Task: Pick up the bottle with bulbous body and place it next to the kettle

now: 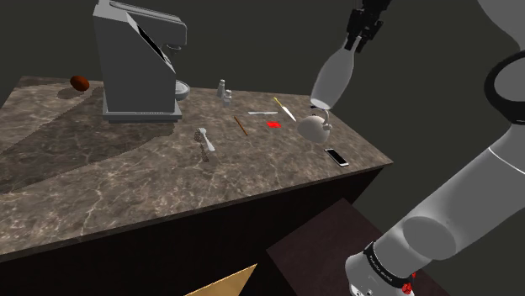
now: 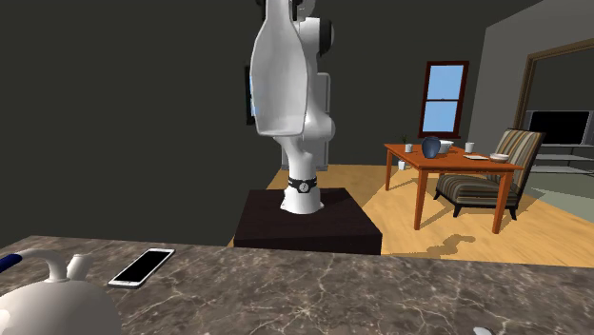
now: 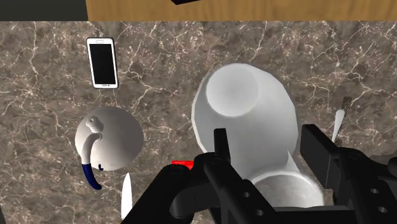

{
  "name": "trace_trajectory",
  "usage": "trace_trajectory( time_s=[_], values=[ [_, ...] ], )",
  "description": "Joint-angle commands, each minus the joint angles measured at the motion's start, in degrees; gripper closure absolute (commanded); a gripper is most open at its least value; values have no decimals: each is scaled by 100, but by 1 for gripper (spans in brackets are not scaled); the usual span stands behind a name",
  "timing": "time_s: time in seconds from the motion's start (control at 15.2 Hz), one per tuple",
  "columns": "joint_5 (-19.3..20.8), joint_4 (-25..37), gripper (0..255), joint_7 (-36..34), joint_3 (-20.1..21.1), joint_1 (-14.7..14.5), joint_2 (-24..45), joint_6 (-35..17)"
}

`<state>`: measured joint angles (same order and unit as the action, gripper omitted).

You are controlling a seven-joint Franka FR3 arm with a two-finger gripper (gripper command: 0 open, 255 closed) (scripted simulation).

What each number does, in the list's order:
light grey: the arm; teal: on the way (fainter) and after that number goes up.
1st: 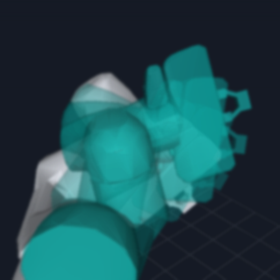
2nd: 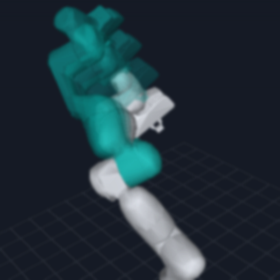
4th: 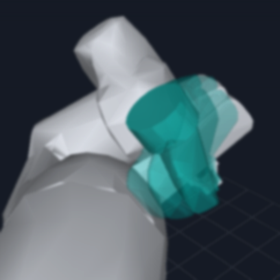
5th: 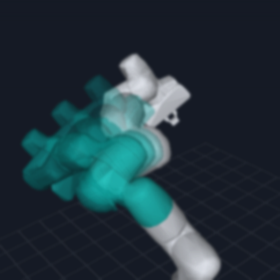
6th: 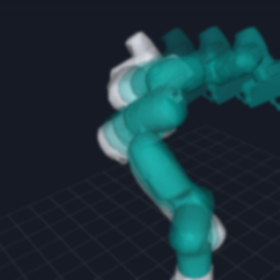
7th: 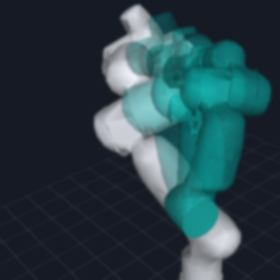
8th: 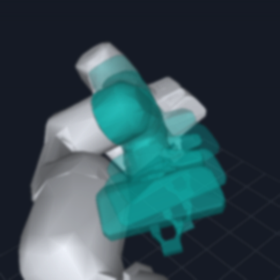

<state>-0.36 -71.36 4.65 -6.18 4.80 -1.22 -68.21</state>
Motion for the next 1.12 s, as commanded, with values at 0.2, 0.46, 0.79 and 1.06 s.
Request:
trace_trajectory(
  time_s=[0.2,0.46,0.79,1.06],
  values=[
    [17,131,255,771,-385,368,91,40],
    [-16,426,255,1402,-703,693,326,107],
    [-163,1076,255,2207,-1094,1176,833,273],
    [-296,1453,255,2684,-1293,1525,1186,318]
  ],
)
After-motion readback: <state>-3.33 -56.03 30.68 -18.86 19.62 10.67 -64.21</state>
